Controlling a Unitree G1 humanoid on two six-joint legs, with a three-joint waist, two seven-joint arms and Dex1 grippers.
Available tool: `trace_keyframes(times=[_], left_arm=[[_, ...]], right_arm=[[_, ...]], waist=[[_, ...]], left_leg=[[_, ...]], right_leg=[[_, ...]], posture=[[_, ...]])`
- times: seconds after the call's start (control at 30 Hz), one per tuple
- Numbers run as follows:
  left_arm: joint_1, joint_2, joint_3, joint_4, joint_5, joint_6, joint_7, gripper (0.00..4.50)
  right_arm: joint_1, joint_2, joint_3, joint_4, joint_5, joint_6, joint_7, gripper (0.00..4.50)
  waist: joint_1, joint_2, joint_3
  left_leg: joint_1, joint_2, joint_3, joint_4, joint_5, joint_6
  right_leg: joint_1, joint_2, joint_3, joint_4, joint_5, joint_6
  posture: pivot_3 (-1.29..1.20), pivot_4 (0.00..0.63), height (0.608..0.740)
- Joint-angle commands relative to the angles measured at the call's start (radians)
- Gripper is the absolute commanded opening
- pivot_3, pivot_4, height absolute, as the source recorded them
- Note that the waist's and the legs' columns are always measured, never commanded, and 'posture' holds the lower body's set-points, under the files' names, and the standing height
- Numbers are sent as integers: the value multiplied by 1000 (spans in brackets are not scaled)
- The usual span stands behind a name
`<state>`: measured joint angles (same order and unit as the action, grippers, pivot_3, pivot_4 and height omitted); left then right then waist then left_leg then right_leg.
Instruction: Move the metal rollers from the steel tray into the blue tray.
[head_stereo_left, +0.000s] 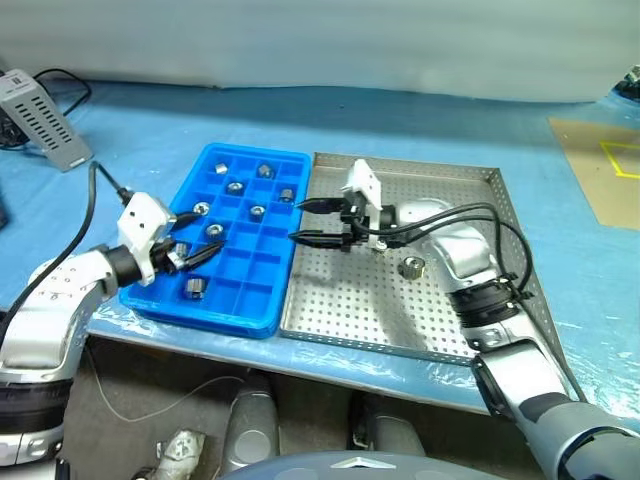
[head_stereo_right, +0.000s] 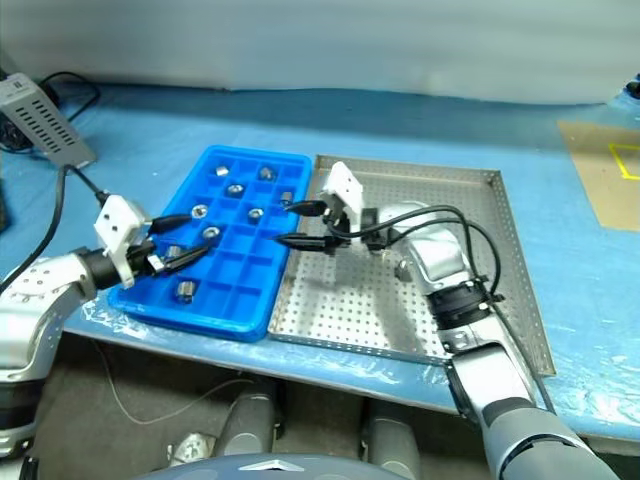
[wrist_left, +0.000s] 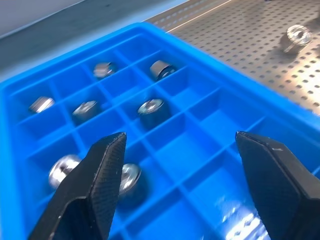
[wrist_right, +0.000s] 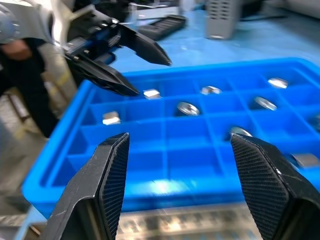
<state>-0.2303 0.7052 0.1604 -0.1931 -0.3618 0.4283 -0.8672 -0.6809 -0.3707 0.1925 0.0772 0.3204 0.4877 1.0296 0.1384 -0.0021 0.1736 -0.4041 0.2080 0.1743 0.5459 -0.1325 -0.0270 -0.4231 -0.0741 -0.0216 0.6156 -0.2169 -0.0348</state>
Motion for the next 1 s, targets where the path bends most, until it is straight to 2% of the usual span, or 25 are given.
trace_keyframes(times=[0.03, 0.13, 0.3, 0.47, 0.67, 0.8, 0.87, 1.0], left_arm=[[-135, -39, -112, 88, 31, -52, -51, 3688], [-261, -102, -200, 209, 62, -100, -95, 3688], [-465, -261, -328, 459, 119, -221, -176, 3688], [-630, -396, -392, 749, 194, -384, -227, 3688], [-769, -498, -393, 1072, 270, -555, -225, 3688], [-812, -509, -360, 1143, 258, -591, -286, 3688], [-812, -500, -325, 1121, 209, -571, -359, 3688], [-771, -477, -291, 1041, 172, -570, -431, 3688]], right_arm=[[45, -23, -65, -115, 25, 35, -67, 3342], [101, -43, -106, -191, 33, 72, -126, 3342], [208, -80, -176, -339, 49, 140, -228, 3342], [320, -102, -254, -483, 65, 201, -334, 3342], [429, -105, -310, -608, 84, 251, -429, 3342], [507, -112, -304, -654, 69, 252, -469, 3342], [538, -128, -232, -630, -13, 193, -490, 3342], [541, -63, -173, -514, -82, 105, -557, 3342]], waist=[[-10, 0, 0], [-28, 0, 0], [-67, 0, 0], [-107, 0, 0], [-155, 0, 0], [-175, 0, 0], [-181, 0, 0], [-186, 0, 0]], left_leg=[[0, 0, 0, 0, 0, 0], [0, 0, 0, 2, 0, 0], [0, -1, 0, 6, 1, -2], [0, -1, 1, 9, 0, 1], [-1, -1, 2, 14, -4, 7], [-1, -1, 2, 17, -6, 10], [-1, -1, 2, 17, -7, 11], [-1, -1, 3, 17, -7, 12]], right_leg=[[0, 0, 0, 1, 0, 0], [0, 0, 1, 3, 0, 0], [0, 0, 2, 4, 0, 0], [0, 0, 3, 4, 0, 1], [2, 1, 6, 3, 2, 2], [3, 1, 7, 1, 2, 4], [3, 0, 7, 0, 2, 4], [4, 0, 8, 0, 3, 4]], posture=[[-47, 150, 740], [-125, 150, 740], [-269, 150, 740], [-435, 150, 740], [-542, 150, 740], [-585, 150, 740], [-586, 150, 740], [-559, 150, 740]])
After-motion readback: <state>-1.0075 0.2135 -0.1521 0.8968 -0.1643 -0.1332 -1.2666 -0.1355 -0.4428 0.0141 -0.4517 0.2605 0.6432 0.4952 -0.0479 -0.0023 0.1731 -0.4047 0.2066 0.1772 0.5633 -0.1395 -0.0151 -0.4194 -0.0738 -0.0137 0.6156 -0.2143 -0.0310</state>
